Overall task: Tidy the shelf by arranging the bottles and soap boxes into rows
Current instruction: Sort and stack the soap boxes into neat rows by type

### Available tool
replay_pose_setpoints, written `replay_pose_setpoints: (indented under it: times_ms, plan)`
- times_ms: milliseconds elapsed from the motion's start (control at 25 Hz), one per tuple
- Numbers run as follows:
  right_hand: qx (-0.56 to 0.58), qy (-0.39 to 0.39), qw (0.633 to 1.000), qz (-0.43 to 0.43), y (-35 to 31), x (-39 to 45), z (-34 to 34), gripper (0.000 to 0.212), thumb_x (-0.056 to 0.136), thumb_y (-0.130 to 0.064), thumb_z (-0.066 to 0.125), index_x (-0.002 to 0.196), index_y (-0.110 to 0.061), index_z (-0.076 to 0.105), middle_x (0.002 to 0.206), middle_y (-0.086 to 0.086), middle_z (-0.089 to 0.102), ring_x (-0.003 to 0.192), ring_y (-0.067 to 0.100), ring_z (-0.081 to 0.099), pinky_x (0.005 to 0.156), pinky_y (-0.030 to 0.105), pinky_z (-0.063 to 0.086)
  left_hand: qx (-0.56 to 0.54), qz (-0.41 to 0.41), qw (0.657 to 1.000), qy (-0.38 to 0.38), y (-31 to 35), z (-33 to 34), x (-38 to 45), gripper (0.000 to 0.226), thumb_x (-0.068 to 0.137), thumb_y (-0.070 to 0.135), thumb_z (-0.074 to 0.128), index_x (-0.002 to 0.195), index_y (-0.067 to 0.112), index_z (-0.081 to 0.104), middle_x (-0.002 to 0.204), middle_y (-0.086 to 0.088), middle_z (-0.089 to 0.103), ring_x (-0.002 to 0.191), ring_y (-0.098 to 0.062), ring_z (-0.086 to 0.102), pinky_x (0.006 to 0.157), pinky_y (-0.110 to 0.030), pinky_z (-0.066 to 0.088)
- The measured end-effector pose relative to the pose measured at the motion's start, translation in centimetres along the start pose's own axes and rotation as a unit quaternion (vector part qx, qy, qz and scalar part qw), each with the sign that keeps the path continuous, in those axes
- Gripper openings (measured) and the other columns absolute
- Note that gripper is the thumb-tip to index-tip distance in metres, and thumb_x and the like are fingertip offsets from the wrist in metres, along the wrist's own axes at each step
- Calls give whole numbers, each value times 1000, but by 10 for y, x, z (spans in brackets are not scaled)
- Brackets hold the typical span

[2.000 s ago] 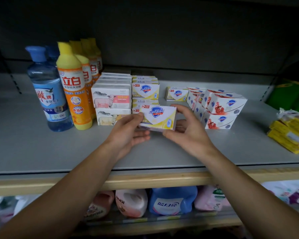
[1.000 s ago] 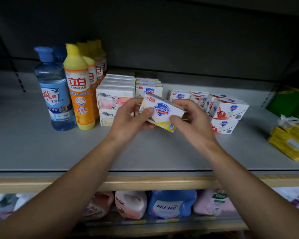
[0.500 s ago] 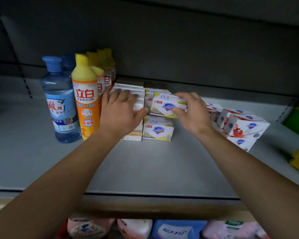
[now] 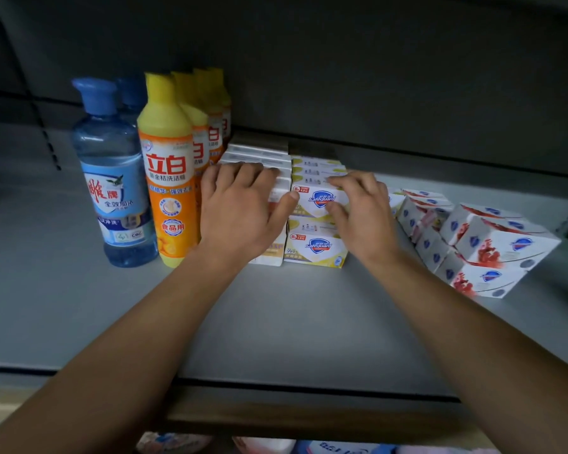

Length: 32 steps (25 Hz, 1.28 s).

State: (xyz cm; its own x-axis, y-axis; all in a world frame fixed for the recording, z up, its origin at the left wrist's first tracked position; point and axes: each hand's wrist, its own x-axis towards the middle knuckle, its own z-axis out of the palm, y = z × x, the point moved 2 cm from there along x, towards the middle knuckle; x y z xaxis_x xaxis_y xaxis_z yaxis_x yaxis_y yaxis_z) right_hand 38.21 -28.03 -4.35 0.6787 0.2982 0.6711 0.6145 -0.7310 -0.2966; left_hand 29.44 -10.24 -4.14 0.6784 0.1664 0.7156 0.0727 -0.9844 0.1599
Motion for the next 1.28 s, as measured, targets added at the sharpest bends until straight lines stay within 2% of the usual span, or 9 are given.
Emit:
replay_pose_setpoints:
  times_ms: [120, 240, 400, 480, 600, 760, 920, 1160, 1280]
  plan:
    - [-13, -38, 999, 11, -3, 0, -5, 43, 89, -24, 64, 131, -22, 59, 129, 1, 51, 121, 27, 43, 100, 33, 37, 9, -1, 1000, -12, -1, -1, 0, 61, 93, 62, 27, 127, 23, 59, 128, -3, 60, 121, -28, 47, 107, -49, 25]
    - [-18, -106, 994, 21, -4, 0, -16, 60, 87, -40, 64, 142, -25, 46, 140, -1, 44, 130, 25, 35, 108, 34, 33, 21, 3, 999, -39, 0, -4, 1, 62, 92, 63, 27, 130, 23, 55, 132, -4, 57, 123, -29, 45, 107, -48, 24]
    - [35, -101, 993, 58, 6, -22, -43, 62, 90, -42, 59, 146, -24, 38, 145, 0, 41, 135, 23, 35, 105, 33, 32, 24, -15, 994, -108, 6, -14, 11, 65, 90, 67, 39, 137, 23, 48, 141, -5, 50, 132, -30, 39, 111, -50, 25]
    - [29, -105, 991, 76, 18, -41, -52, 59, 92, -44, 57, 144, -22, 40, 146, 0, 41, 136, 21, 36, 108, 32, 30, 2, -11, 995, -97, 18, -23, 15, 63, 89, 62, 49, 136, 21, 50, 142, -6, 51, 132, -31, 41, 109, -49, 30]
    - [0, -154, 983, 97, 38, -73, -58, 56, 94, -46, 54, 143, -21, 43, 145, 1, 43, 136, 21, 37, 109, 32, 31, -58, 40, 996, -51, 52, -32, 11, 53, 88, 48, 60, 132, 19, 56, 133, -6, 57, 122, -29, 48, 100, -40, 41]
    - [-61, -249, 961, 99, 66, -108, -59, 60, 93, -54, 48, 144, -22, 43, 144, 2, 45, 135, 22, 40, 111, 29, 31, -165, 94, 980, -64, 105, -27, 8, 45, 85, 33, 65, 127, 16, 61, 125, -7, 64, 114, -31, 55, 93, -35, 43]
    - [-91, -255, 959, 86, 73, -117, -54, 65, 89, -62, 47, 141, -24, 47, 146, -1, 45, 136, 22, 38, 114, 28, 25, -203, 107, 967, -113, 145, 6, 23, 45, 86, 33, 64, 127, 16, 60, 122, -7, 64, 112, -28, 58, 94, -35, 45]
    - [-57, -232, 967, 94, 77, -118, -52, 65, 85, -63, 47, 138, -25, 50, 140, -1, 49, 133, 23, 38, 114, 32, 27, -147, 69, 959, -233, 185, 97, 64, 52, 90, 34, 60, 133, 8, 52, 131, -20, 54, 122, -34, 50, 103, -36, 40]
    - [-52, -228, 968, 96, 76, -118, -51, 65, 84, -63, 48, 137, -25, 50, 138, -1, 49, 131, 25, 38, 113, 34, 29, -110, 35, 958, -264, 189, 138, 80, 59, 91, 35, 58, 140, 5, 44, 138, -24, 45, 128, -40, 44, 109, -39, 35]
